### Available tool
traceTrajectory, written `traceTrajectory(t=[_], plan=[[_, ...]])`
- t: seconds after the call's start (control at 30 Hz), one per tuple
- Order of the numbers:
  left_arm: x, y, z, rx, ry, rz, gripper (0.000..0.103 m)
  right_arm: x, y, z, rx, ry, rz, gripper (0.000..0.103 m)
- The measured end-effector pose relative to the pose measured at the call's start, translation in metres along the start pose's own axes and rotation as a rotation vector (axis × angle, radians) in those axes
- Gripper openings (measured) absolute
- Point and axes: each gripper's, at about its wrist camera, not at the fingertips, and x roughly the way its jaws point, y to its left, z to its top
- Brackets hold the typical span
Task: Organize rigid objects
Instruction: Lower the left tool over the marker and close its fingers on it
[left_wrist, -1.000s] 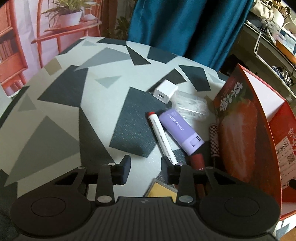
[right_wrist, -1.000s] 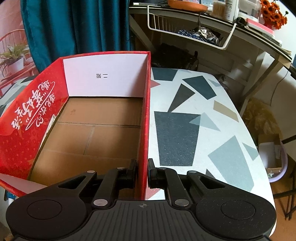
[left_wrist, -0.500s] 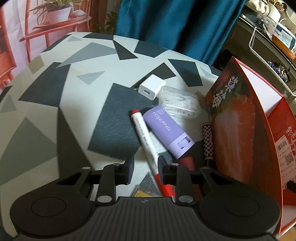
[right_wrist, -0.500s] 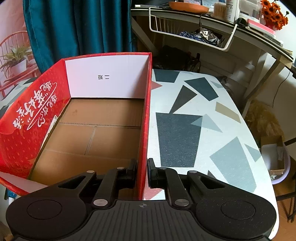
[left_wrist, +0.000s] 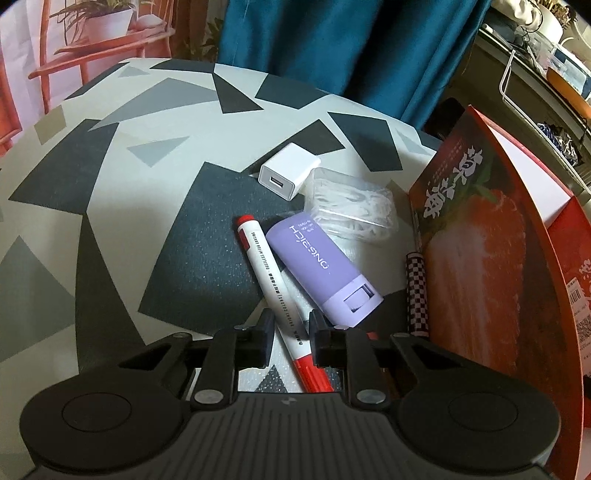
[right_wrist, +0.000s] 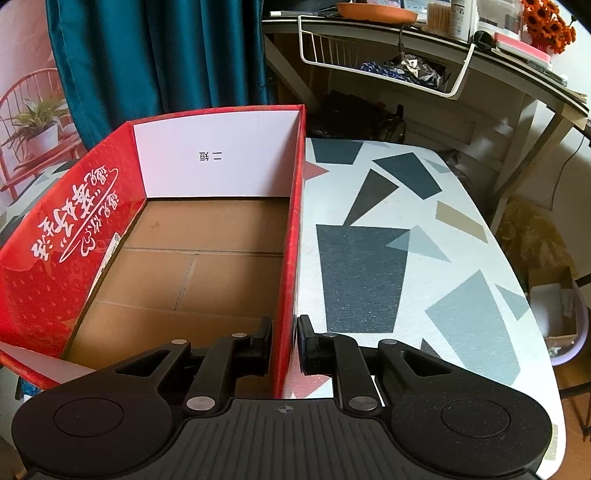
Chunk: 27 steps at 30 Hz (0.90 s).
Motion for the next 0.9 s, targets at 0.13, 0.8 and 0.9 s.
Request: traceTrajectory(t=[0.13,0.8,0.9], plan=[[-0.0001,-0.002,0.0005,0.021,-0.011,0.013,0.022,-0.0001,0.0002,-0.0001,0.0,-0.001,0.0,0.015],[-0.0002,0.0024,-0.0025,0.047,-0.05,0.077,0.021,-0.0006,-0.0015,-0.0023,0.011,-0.021,0.003,0.015],[0.0001,0.0025,-0.0023,0.054,-0.049,0.074,0.021,-0.001,-0.0012,-0.0031,0.013,-0.024,0.004,0.015]])
